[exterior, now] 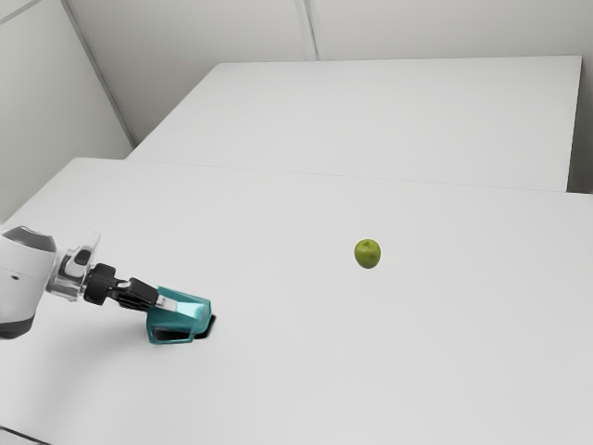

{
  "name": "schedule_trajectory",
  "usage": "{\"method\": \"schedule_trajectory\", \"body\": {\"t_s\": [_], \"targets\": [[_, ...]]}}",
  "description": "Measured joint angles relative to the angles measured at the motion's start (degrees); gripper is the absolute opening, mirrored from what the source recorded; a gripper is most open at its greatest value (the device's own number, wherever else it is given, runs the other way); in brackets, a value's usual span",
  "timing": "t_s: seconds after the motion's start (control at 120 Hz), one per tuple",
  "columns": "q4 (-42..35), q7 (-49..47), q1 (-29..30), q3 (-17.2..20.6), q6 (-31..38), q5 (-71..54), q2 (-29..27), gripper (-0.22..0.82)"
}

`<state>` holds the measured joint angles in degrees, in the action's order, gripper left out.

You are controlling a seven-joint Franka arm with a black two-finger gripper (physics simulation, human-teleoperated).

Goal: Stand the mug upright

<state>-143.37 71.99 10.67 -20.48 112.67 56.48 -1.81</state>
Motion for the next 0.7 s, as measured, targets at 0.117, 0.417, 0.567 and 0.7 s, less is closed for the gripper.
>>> {"method": "schedule_trajectory", "body": {"t_s": [0.117,0.417,0.567,0.7], "targets": [[0.00,-0.24,-0.37,0.04,0.19,-0.07,-0.38,-0.09],[0.00,-1.41,-2.41,0.00,0.25,-0.55,-3.50,-0.15],[0.05,-2.36,-4.58,-0.08,0.25,-1.73,-6.04,-0.16],[0.91,-4.16,-5.27,0.12,0.35,-5.29,-7.62,-0.17]]}}
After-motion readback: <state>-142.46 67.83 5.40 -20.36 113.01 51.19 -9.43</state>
